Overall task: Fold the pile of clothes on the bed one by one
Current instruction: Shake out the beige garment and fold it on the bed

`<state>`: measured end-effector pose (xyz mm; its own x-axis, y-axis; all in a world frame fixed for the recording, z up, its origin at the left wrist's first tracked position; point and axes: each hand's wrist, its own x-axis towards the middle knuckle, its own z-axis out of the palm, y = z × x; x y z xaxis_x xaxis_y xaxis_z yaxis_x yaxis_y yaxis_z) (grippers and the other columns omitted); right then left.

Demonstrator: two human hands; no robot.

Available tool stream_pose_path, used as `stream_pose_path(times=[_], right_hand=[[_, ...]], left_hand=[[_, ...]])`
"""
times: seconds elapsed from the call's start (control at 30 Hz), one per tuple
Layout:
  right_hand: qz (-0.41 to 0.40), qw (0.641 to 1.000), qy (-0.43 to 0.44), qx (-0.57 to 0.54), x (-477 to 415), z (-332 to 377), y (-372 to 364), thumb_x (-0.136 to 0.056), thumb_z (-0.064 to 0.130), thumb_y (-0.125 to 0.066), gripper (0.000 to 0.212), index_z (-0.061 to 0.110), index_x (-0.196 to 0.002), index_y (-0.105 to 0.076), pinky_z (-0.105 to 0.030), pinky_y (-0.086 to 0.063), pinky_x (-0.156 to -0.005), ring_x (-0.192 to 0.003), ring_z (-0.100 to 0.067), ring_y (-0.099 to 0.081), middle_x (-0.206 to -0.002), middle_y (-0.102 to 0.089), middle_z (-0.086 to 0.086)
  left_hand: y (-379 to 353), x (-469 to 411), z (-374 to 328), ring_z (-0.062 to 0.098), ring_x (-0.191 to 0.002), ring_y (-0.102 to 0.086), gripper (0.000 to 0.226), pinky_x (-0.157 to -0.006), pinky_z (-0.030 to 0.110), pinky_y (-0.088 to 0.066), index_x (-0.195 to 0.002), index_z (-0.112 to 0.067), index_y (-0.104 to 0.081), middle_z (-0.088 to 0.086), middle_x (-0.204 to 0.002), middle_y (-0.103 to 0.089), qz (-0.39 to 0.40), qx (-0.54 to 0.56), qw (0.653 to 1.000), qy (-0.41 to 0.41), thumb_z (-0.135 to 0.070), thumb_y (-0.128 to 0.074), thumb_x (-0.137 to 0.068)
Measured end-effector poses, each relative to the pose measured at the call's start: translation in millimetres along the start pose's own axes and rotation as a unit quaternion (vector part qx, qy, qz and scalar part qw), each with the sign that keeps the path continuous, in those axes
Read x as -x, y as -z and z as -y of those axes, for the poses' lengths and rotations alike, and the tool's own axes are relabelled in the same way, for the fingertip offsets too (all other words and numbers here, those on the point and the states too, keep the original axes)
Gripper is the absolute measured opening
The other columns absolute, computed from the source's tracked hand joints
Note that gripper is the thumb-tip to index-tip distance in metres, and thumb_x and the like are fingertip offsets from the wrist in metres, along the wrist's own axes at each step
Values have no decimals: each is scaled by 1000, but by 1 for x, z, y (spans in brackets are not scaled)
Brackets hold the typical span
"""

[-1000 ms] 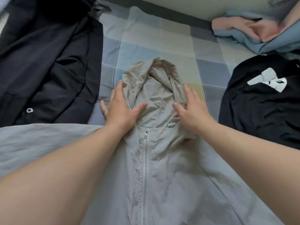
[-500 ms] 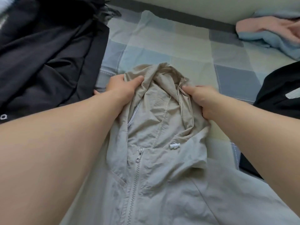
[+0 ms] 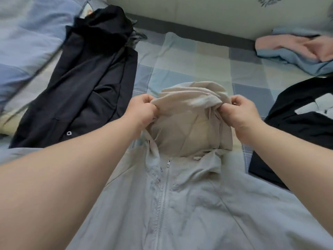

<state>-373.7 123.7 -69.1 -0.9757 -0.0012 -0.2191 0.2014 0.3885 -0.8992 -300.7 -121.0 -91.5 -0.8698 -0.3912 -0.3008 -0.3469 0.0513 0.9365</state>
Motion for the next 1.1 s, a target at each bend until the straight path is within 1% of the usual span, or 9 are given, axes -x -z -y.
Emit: stream_pose_path(times=[0.13, 0.23, 0.33, 0.43, 0.5, 0.63, 0.77, 0.87, 1.1], right_hand=[[48, 997, 47, 41, 56, 2, 12, -86, -7, -62, 31, 23, -93, -58, -40, -54, -73, -79, -24, -65, -91, -74, -12], [109, 978, 125, 125, 110, -17, 19, -79, -17, -56, 42, 22, -89, -69, -15, -47, -66, -70, 4, -59, -79, -71, 14], [162, 904, 210, 335, 150, -50, 24, -75, -10, -66, 23, 13, -74, -65, -33, -42, -80, -78, -9, -57, -74, -61, 7], [284, 800, 189, 494, 178, -76, 29, -84, 11, -62, 22, 25, -96, -74, -38, -23, -110, -107, -11, -56, -102, -67, 16], [288, 815, 174, 472, 189, -81, 32, -81, 23, -48, 32, 29, -100, -73, -33, -21, -104, -108, -12, -56, -103, -68, 18], [89, 879, 298, 363, 193, -77, 22, -84, 33, -45, 38, 15, -106, -71, -45, -38, -87, -98, -30, -60, -104, -66, 0], [223, 865, 181, 411, 181, -84, -7, -93, 64, -49, 72, 30, -155, -34, -48, -23, -119, -148, -25, -26, -160, -32, -4], [363, 806, 84, 459, 177, -111, -10, -80, 82, -45, 98, 41, -159, -4, -42, 3, -125, -155, -16, 11, -169, 10, 2], [296, 762, 125, 562, 189, -145, -24, -73, 90, -17, 105, 37, -155, 23, -48, 18, -120, -150, -20, 31, -163, 34, -1]], left_hand=[[21, 52, 1, 16, -65, -48, 34, -63, 29, -38, -61, -20, -51, 0, -64, -55, 59, -40, 997, -38, 7, -62, -77], [32, 93, 22, 14, -72, -64, 35, -68, 28, -51, -57, -24, -53, -10, -81, -72, 118, -98, 986, -60, 5, -61, -74], [45, 121, 54, 22, -113, -60, 46, -104, 44, -45, -59, -33, -52, -11, -105, -72, 140, -271, 942, -140, 9, -58, -77], [55, 145, 77, 12, -124, -45, 34, -108, 30, -22, -68, -38, -62, -25, -109, -64, 191, -484, 838, -162, -6, -62, -80], [55, 155, 84, 12, -121, -46, 22, -97, 28, -19, -75, -32, -70, -25, -109, -64, 168, -512, 821, -189, -14, -60, -82], [30, 163, 76, 27, -114, -53, 26, -95, 39, -35, -97, -22, -72, -6, -115, -67, 62, -417, 864, -275, -30, -50, -86], [3, 159, 89, 26, -152, -16, 49, -122, 46, -16, -139, -41, -52, -1, -163, -29, 220, -471, 836, -176, -62, -42, -96], [10, 160, 117, 19, -154, 13, 70, -124, 47, 5, -152, -53, -26, -5, -170, 4, 297, -510, 794, -145, -76, -39, -87], [4, 161, 138, 23, -150, 30, 90, -117, 51, 19, -153, -57, 4, -2, -166, 26, 280, -579, 746, -174, -78, -48, -83]])
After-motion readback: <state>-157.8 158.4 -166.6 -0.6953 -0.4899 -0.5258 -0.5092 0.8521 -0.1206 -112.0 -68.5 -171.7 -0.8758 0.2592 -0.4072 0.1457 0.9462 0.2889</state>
